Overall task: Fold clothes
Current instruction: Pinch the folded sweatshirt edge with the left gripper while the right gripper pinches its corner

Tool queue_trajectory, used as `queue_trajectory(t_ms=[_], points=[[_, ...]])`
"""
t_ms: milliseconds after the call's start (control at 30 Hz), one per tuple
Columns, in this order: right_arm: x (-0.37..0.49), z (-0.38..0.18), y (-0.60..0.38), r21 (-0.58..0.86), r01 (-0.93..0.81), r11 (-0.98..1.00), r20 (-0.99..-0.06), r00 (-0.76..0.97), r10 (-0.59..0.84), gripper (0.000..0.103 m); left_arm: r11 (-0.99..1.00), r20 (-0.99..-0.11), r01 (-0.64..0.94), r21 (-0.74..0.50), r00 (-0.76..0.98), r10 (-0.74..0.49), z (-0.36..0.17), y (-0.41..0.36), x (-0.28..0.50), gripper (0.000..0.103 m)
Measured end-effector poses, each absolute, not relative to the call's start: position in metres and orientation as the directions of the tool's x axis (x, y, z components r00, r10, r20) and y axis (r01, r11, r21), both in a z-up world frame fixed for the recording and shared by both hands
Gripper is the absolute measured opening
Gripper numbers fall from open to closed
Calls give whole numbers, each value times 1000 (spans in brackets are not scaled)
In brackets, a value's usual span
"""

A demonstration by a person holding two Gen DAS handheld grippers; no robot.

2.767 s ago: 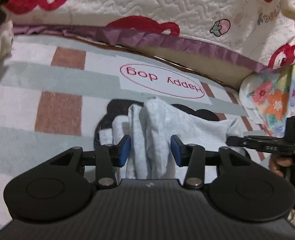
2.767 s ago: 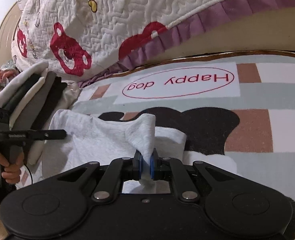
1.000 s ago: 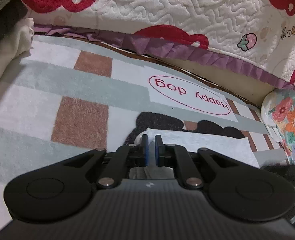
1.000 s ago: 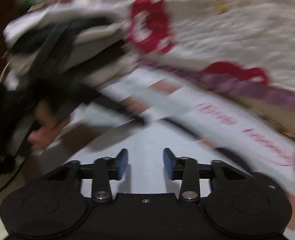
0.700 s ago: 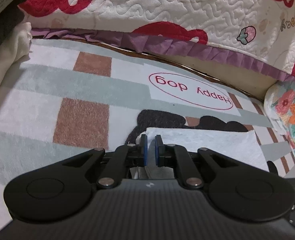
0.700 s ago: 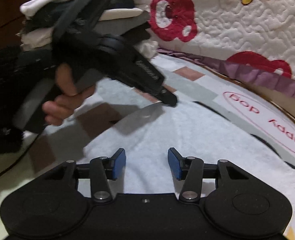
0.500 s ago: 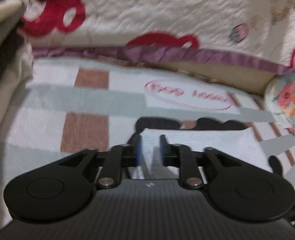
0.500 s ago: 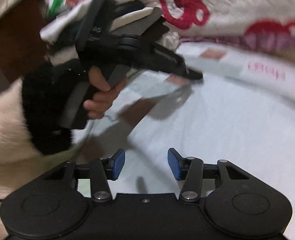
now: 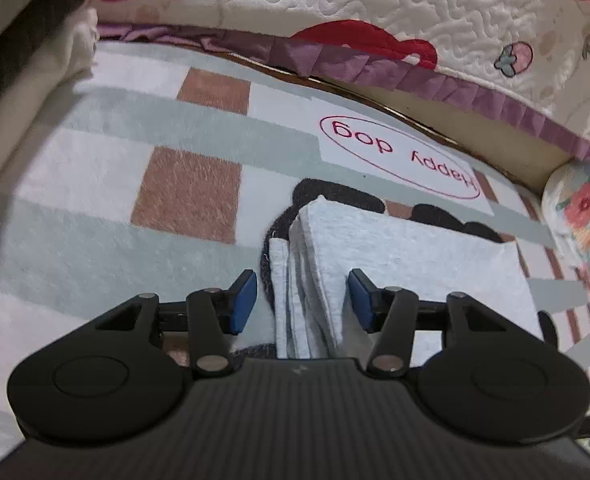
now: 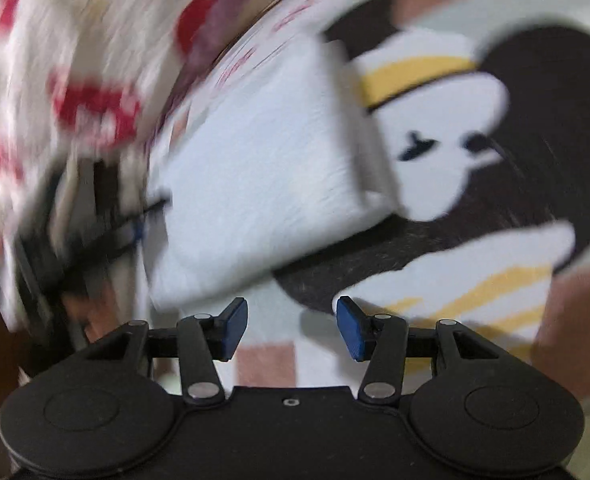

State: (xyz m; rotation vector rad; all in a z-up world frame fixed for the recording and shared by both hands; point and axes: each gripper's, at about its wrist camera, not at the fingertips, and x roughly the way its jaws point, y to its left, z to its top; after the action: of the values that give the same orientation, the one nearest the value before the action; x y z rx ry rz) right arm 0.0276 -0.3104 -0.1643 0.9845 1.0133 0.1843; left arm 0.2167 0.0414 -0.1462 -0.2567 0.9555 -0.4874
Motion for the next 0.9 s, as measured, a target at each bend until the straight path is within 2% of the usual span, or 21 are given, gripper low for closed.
queue_trajectory(t_ms=[67, 100, 167, 233, 267, 433, 467, 500, 567, 667, 733, 833, 900], points=[[23, -172, -316, 793, 368, 485, -599, 612, 516, 56, 842, -703, 251, -478, 464, -538, -154, 46, 222, 50], [22, -175, -318, 812, 410, 415, -579, 648, 494, 59, 829, -694, 235, -507, 459, -555, -157, 48, 224, 45], [21, -188, -319, 844, 490, 219, -530, 699, 480, 63, 814, -688, 221, -538, 444, -575, -156, 48, 226, 25], [22, -197, -314, 843, 530, 99, -511, 727, 460, 63, 815, -690, 224, -534, 441, -574, -154, 45, 225, 24], [23, -196, -312, 845, 526, 99, -509, 734, 450, 63, 825, -696, 237, -513, 448, -561, -153, 42, 223, 24], [46, -178, -309, 839, 428, 336, -540, 728, 422, 63, 832, -694, 231, -504, 466, -550, -152, 41, 221, 25], [49, -177, -312, 833, 418, 363, -545, 733, 407, 53, 830, -690, 224, -511, 469, -551, -152, 43, 219, 23], [51, -176, -314, 824, 411, 390, -552, 738, 388, 33, 831, -687, 224, -508, 476, -549, -148, 42, 214, 21], [54, -169, -320, 816, 381, 435, -546, 754, 364, 26, 835, -683, 227, -501, 489, -543, -140, 40, 203, 20], [68, -140, -320, 707, 242, 664, -545, 786, 294, 24, 849, -689, 211, -485, 507, -519, -135, 38, 191, 19], [77, -125, -319, 619, 166, 768, -539, 801, 261, 24, 887, -709, 192, -420, 541, -453, -133, 32, 189, 28], [89, -128, -327, 613, 192, 767, -567, 783, 257, 25, 945, -736, 181, -272, 593, -326, -128, 16, 190, 32], [92, -136, -330, 609, 241, 755, -599, 765, 239, 28, 943, -741, 165, -289, 585, -330, -130, 18, 190, 37]])
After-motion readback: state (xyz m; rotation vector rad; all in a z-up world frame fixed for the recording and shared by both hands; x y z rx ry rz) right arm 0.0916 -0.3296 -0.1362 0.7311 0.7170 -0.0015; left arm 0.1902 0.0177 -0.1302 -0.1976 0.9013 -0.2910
